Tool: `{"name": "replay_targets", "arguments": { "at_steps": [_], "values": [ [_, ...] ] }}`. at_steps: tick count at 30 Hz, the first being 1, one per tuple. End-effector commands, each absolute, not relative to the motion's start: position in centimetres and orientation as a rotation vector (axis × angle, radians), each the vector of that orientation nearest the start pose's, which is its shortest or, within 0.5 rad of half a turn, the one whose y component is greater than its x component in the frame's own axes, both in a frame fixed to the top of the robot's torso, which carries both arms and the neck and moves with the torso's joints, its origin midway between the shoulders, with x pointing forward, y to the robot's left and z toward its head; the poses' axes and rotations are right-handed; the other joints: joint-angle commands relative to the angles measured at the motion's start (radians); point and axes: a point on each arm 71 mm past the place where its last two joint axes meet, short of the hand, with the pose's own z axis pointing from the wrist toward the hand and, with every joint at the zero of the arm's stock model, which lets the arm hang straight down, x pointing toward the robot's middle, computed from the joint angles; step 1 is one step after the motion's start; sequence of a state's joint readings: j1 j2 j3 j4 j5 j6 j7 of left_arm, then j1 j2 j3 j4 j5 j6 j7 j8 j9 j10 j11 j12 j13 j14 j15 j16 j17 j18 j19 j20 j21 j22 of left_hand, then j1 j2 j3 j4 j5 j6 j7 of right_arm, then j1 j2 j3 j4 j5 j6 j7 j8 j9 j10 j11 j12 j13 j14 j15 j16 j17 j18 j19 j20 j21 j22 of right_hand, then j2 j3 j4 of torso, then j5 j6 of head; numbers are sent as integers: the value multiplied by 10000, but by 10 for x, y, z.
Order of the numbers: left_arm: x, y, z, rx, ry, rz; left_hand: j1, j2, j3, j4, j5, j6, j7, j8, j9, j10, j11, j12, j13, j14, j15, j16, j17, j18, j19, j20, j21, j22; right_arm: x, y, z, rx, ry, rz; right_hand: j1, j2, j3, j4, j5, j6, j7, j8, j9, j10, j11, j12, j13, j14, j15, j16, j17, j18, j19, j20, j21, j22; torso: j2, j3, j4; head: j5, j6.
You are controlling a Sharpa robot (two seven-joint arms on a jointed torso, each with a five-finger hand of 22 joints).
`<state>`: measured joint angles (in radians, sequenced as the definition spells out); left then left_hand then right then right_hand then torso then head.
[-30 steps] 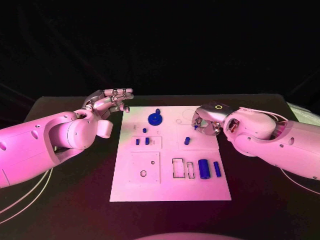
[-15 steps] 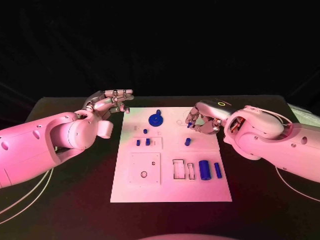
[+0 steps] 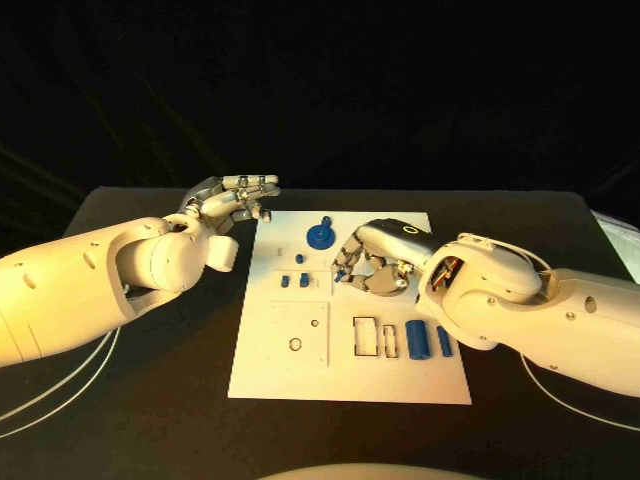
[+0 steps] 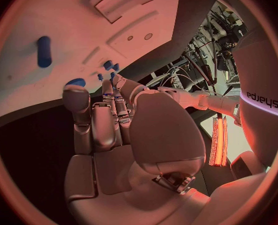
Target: Assemble the parts on the task board
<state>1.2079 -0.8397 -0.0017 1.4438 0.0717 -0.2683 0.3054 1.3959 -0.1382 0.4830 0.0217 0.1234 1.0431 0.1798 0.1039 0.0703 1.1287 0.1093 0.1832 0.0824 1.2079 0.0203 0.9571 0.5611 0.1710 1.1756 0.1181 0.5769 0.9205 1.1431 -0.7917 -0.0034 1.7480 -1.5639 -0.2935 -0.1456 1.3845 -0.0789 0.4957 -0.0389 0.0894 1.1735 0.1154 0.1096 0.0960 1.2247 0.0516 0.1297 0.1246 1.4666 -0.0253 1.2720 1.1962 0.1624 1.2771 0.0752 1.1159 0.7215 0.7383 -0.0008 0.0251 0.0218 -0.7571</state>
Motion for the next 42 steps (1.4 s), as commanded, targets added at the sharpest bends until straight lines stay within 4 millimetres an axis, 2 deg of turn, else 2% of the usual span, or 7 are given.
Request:
{"name": "replay_targets", "arguments": {
  "at_steps": [1, 6, 13, 31, 42],
  "values": [
    [509, 228, -173, -12432, 14208, -15474, -49, 23, -51, -16, 33, -27, 21, 35, -13, -72, -20, 67, 14, -89, -4, -59, -8, 116, -91, 7, -35, -8, 419, -102, -185, -3661, 16681, 8954, -58, 97, 77, -1, 82, 8, 67, 11, 19, 30, 33, -59, -23, 452, -37, -10, -11, -179, 66, -16, 32, -21, 8, 15, -26, 189, -74],
    [509, 226, -173, -12419, 14237, -15522, -49, 23, -51, -16, 33, -27, 21, 35, -13, -72, -20, 67, 14, -89, -4, -59, -8, 116, -91, 7, -35, -8, 413, -90, -202, -4175, 17006, 8960, -63, 98, 87, -12, 99, -2, 72, 4, 20, 25, 37, -72, -31, 450, -33, -14, -20, -179, 64, -14, 35, -21, 12, -4, -8, 245, -135],
    [509, 223, -172, -12401, 14278, -15586, -49, 23, -51, -16, 33, -27, 21, 35, -13, -72, -20, 67, 14, -89, -4, -59, -8, 116, -91, 7, -35, -8, 411, -81, -213, -4597, 17172, 8837, -61, 96, 93, -22, 110, -7, 74, 0, 21, 23, 39, -79, -35, 450, -31, -9, -17, -179, 64, -13, 38, -19, 11, 9, -9, 309, -172],
    [509, 222, -173, -12397, 14315, -15620, -61, 33, -92, -28, 32, -58, 34, 35, -18, -116, -9, 97, 14, -103, 5, -63, -38, 114, -90, 13, -66, -32, 410, -73, -224, -5097, 17314, 8392, -59, 97, 100, -31, 118, -9, 75, -2, 23, 24, 39, -83, -39, 451, -30, 0, -7, -180, 64, -12, 42, -14, 9, 13, -13, 410, -254],
    [509, 221, -173, -12397, 14355, -15647, -61, 33, -92, -28, 32, -58, 34, 35, -18, -116, -9, 97, 14, -103, 5, -63, -38, 114, -90, 13, -66, -32, 409, -69, -226, -5447, 17376, 8039, -71, 99, 106, -37, 125, -12, 81, -5, 26, 29, 45, -91, -45, 451, -28, 3, -8, -181, 63, -9, 47, -10, 13, 7, -16, 390, -286]
  ]
}}
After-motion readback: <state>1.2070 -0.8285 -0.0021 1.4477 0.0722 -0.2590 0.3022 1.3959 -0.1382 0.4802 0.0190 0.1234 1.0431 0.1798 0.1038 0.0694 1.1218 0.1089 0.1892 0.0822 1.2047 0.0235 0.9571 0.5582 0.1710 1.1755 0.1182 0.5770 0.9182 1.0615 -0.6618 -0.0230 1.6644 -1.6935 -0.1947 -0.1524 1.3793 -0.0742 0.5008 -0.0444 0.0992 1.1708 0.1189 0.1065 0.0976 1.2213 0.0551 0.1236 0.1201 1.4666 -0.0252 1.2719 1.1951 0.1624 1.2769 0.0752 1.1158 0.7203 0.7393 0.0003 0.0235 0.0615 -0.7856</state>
